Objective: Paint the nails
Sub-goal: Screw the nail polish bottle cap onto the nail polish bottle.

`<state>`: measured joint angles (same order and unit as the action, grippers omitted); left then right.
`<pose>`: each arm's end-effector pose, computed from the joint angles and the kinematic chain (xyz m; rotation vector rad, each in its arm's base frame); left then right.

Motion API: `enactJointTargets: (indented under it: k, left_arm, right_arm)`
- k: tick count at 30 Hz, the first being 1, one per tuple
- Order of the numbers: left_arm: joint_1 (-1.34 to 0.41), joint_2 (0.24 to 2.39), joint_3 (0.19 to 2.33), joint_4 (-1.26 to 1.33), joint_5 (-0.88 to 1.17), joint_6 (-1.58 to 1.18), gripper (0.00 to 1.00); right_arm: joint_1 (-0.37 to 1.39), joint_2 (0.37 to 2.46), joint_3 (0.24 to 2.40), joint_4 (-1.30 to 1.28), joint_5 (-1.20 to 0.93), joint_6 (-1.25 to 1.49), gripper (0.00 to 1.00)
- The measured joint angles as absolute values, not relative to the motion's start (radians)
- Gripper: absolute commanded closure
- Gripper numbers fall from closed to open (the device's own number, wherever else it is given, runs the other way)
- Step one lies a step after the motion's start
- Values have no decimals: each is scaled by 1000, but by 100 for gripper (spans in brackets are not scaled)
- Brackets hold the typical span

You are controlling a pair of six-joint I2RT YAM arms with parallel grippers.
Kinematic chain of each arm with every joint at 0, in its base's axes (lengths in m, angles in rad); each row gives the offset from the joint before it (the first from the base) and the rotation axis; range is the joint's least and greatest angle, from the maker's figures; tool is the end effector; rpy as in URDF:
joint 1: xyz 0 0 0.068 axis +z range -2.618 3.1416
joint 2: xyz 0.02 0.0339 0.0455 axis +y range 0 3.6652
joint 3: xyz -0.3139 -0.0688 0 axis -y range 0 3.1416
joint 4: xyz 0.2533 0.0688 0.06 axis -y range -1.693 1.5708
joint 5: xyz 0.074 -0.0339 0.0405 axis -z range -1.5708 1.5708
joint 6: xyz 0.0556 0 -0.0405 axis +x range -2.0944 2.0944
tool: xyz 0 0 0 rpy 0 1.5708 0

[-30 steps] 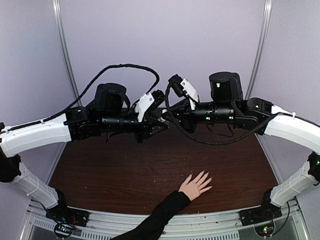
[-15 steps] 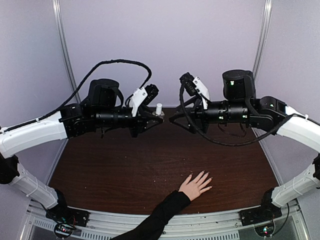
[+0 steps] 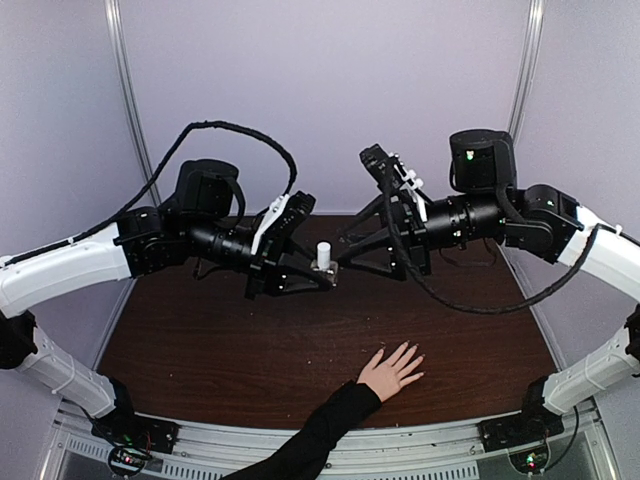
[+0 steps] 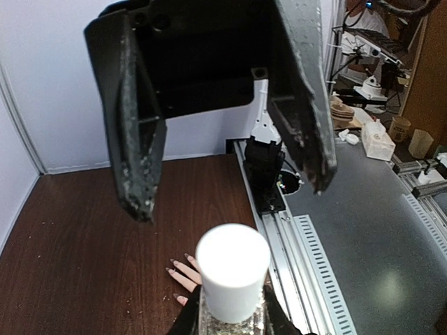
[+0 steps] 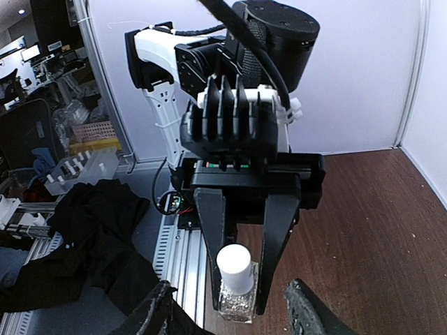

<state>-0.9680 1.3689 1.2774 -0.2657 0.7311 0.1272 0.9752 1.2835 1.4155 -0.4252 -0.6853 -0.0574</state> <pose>0.1525 -0.2870 0.4173 1.4739 1.4107 -1.2476 0.1315 0.2567 0.4735 -1.3954 1.4240 1.2504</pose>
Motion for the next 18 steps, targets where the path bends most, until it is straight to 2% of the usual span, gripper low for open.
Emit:
enactJointTargets:
  k: [7, 9, 11, 15, 18]
  left_arm:
    - [-990, 1386, 1301, -291, 800, 144, 100]
    - [-994, 1394, 1305, -292, 809, 147, 100]
    - [-995, 1400, 1306, -294, 815, 149, 100]
    - [-996, 1413, 1316, -305, 818, 150, 100]
    - [-997, 1413, 1316, -308, 815, 149, 100]
  right_arm:
    - [975, 1342, 1434, -414, -804, -37, 46]
    - [975, 1356, 1434, -411, -825, -30, 50]
    - [975, 1367, 1434, -406, -847, -22, 56]
    - [977, 1377, 1435, -400, -886, -14, 78]
    - [978, 1378, 1436, -396, -894, -15, 89]
